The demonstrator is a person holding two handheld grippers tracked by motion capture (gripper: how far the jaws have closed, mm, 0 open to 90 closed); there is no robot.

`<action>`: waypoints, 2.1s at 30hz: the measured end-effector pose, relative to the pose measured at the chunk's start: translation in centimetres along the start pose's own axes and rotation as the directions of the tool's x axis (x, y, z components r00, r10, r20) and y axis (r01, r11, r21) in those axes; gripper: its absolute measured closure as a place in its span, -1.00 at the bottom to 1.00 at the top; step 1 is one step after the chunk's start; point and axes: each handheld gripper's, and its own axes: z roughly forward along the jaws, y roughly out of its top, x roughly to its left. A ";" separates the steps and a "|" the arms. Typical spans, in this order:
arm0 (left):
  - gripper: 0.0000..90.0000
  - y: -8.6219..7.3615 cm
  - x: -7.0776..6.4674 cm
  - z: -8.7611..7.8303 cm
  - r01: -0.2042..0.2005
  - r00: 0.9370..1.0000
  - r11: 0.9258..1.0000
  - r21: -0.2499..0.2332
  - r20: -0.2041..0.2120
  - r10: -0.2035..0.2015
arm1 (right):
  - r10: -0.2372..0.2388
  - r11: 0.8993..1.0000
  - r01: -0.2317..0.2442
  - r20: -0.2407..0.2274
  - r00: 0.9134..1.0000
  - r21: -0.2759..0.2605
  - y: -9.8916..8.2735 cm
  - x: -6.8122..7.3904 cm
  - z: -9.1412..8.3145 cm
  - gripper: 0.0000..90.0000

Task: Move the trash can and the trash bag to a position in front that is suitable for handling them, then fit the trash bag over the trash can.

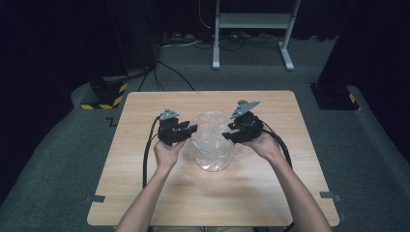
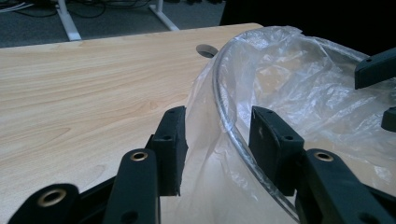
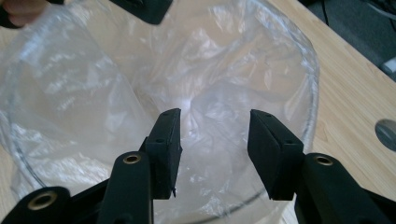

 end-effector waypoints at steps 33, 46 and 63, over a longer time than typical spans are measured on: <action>0.26 -0.3 -0.5 0.3 -0.012 0.999 1.000 -0.003 0.032 0.012 | 0.153 0.970 -0.149 0.005 0.988 -0.191 0.3 -1.9 1.2 0.18; 0.12 -0.3 -0.2 -0.8 -0.003 0.999 1.000 -0.028 0.039 0.004 | 0.228 0.939 -0.203 0.059 0.972 -0.280 -1.8 -2.5 -0.5 0.21; 0.09 -0.7 -0.3 -1.4 -0.001 0.999 0.999 -0.038 0.050 0.003 | 0.253 0.922 -0.213 0.087 0.963 -0.325 -2.8 -2.1 -0.9 0.33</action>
